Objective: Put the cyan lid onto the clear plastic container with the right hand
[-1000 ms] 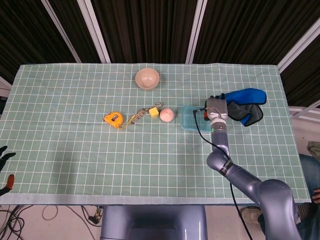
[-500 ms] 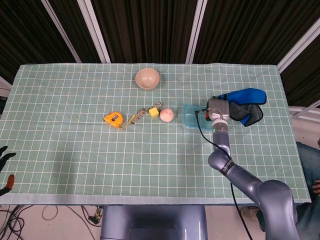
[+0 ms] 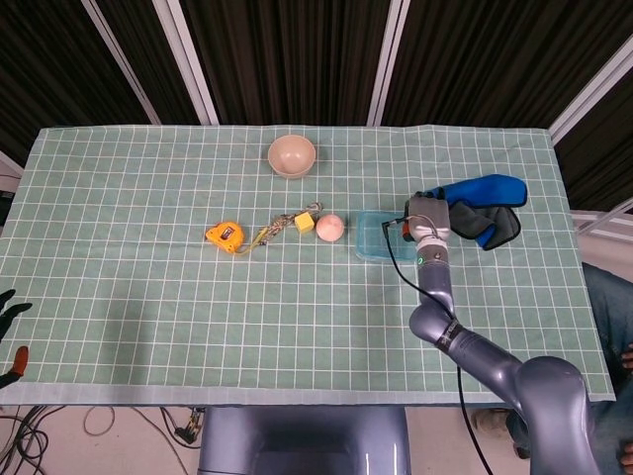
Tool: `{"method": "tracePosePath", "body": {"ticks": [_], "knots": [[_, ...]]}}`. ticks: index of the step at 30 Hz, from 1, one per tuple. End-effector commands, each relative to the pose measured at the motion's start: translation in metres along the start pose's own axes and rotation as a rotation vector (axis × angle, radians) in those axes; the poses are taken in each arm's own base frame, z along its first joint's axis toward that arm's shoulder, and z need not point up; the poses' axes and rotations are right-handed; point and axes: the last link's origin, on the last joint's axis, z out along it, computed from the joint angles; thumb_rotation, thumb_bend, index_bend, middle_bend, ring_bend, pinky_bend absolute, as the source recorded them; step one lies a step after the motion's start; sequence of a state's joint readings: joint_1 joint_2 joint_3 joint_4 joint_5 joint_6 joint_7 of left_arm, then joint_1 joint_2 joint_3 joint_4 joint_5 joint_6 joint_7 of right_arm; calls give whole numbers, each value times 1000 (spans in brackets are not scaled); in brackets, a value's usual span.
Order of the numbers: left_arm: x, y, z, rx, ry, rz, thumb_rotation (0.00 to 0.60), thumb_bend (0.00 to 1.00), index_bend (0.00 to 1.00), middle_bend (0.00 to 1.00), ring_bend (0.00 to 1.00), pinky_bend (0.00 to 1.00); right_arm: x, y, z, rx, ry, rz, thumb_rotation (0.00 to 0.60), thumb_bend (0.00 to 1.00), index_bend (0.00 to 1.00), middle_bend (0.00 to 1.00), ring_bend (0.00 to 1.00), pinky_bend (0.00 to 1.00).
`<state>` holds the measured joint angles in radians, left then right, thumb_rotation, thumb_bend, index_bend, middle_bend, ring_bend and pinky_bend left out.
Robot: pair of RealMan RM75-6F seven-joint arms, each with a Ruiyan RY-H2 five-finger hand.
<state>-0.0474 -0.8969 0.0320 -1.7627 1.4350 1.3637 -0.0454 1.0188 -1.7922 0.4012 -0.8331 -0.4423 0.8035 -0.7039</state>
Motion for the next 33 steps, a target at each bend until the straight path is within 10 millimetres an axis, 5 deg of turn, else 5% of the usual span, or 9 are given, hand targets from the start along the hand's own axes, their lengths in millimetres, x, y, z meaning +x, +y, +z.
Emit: {"method": "tracePosePath", "body": {"ticks": [1, 22, 33], "knots": [[0, 0, 0, -1, -2, -1, 600, 517, 174, 0, 0, 0, 7, -7, -4, 21, 29, 21, 600, 496, 707, 250, 178, 0], [1, -2, 0, -5, -22, -29, 600, 517, 174, 0, 0, 0, -5, -52, -79, 199, 55, 15, 600, 496, 707, 216, 144, 0], [2, -2, -1, -7, -20, -27, 600, 517, 174, 0, 0, 0, -15, -59, -82, 208, 32, 15, 600, 468, 707, 208, 134, 0]]}}
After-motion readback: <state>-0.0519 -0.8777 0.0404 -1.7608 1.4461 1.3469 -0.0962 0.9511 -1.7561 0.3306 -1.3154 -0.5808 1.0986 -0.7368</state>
